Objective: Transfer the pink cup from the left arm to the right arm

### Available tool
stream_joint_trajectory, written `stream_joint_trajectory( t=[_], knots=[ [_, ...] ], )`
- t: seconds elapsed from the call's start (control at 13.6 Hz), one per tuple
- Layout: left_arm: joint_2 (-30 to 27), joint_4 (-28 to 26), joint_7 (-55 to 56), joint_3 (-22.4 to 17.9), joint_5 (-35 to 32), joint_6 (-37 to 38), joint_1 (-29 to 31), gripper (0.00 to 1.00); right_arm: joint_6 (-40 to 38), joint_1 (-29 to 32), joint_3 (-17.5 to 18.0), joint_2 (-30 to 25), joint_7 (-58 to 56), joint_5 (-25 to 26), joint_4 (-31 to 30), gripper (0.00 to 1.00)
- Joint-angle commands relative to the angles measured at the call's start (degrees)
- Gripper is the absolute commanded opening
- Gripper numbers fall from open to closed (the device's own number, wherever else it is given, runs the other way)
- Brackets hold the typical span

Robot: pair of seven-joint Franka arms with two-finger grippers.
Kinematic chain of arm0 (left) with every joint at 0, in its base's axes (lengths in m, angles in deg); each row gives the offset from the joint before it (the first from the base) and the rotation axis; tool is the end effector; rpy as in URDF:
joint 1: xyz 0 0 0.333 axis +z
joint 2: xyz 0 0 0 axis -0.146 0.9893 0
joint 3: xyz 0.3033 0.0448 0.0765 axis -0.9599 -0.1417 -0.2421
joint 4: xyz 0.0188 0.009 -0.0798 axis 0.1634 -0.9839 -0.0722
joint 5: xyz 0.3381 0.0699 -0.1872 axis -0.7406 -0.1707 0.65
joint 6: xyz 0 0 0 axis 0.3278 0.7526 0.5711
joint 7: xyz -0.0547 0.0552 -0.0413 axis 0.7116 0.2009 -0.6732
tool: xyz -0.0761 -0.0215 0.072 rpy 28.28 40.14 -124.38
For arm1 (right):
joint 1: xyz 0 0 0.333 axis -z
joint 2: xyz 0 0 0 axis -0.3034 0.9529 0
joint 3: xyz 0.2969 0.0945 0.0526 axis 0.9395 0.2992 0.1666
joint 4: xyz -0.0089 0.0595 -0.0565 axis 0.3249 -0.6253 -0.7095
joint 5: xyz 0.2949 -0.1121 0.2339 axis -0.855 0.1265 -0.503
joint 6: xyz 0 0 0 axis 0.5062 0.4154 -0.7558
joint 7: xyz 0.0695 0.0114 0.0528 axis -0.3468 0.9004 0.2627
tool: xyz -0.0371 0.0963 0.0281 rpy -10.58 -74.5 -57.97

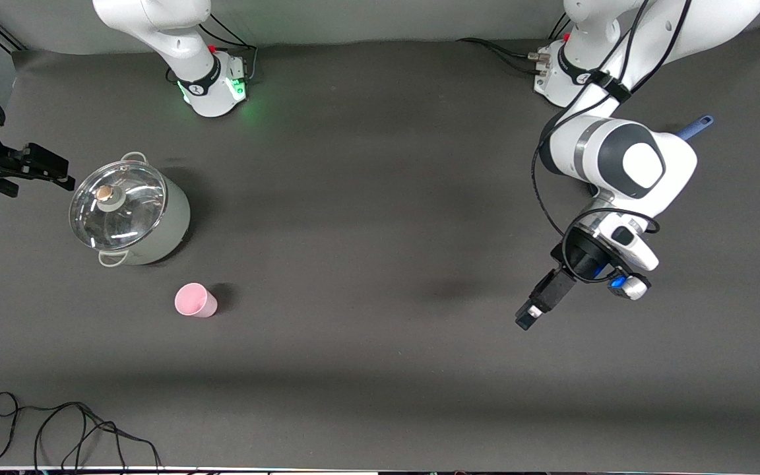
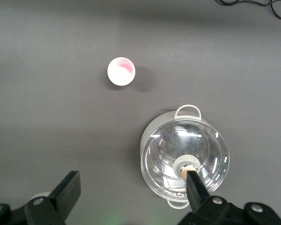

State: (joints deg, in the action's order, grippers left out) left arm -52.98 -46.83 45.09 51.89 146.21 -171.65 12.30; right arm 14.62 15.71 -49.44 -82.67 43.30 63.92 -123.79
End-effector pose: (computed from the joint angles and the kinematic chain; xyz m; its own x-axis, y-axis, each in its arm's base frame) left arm 0.6262 -0.1844 0.4173 0.6799 0.7332 -0.0143 0.2609 -0.2235 0.9391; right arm 0.5391 -0.0146 0.6280 0.9975 0.0678 -0.0207 0.0677 -0.9977 -0.0028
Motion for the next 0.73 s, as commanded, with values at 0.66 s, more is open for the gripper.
stream_joint_trajectory(
  t=[0.66],
  knots=[
    [-10.4, -5.0, 43.5, -12.1, -50.0, 28.8, 0.0, 1.0, -0.3, -1.5, 0.6, 1.4, 0.8, 0.2, 1.8, 1.0]
  ],
)
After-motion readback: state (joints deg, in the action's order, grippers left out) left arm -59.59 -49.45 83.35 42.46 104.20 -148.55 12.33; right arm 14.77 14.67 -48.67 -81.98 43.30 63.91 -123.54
